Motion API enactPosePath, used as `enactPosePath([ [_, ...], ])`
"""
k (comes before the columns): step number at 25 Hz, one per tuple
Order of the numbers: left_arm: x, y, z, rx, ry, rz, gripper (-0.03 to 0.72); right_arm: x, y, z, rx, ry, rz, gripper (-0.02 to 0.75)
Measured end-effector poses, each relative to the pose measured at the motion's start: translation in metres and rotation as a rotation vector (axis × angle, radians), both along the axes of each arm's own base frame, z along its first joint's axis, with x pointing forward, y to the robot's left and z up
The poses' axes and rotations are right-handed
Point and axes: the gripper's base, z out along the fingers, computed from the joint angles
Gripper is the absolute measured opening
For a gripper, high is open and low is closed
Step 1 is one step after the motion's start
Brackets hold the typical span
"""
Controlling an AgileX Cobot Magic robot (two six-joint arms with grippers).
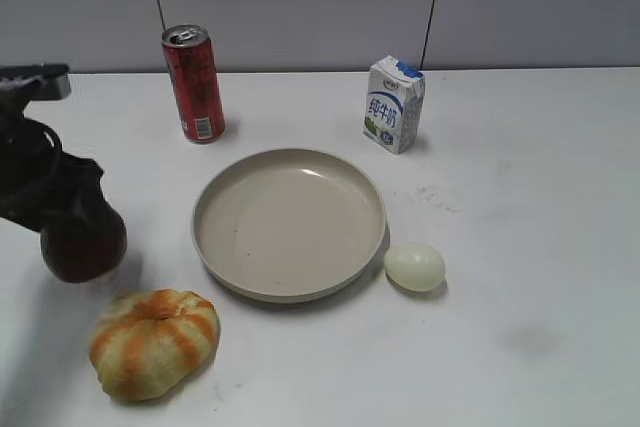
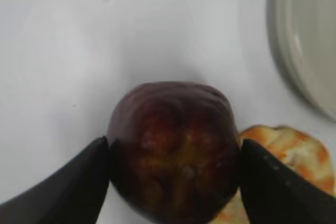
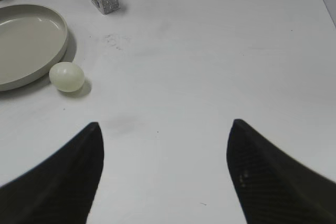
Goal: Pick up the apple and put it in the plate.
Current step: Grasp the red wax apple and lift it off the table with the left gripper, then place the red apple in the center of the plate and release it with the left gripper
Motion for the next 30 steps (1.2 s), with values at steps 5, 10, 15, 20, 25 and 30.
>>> enactPosePath([
  [5,0.018,-0.038,0.049,-0.061,-0.101,-0.107,0.557,0.0,0.0,0.0,0.0,0.0,0.0,0.585],
  [10,0.016,-0.098,0.072,-0.128,-0.311,-0.221,0.557,0.0,0.0,0.0,0.0,0.0,0.0,0.585],
  [15,0.012,-0.136,0.049,-0.152,-0.317,-0.278,0.557,0.0,0.0,0.0,0.0,0.0,0.0,0.585],
  [20,0.014,-0.156,-0.001,-0.12,-0.191,-0.302,0.557,0.0,0.0,0.0,0.0,0.0,0.0,0.585],
  [25,0.016,-0.159,-0.026,-0.093,-0.134,-0.303,0.577,0.0,0.0,0.0,0.0,0.0,0.0,0.585],
  [30,0.019,-0.162,-0.018,-0.103,-0.134,-0.313,0.68,0.0,0.0,0.0,0.0,0.0,0.0,0.585],
])
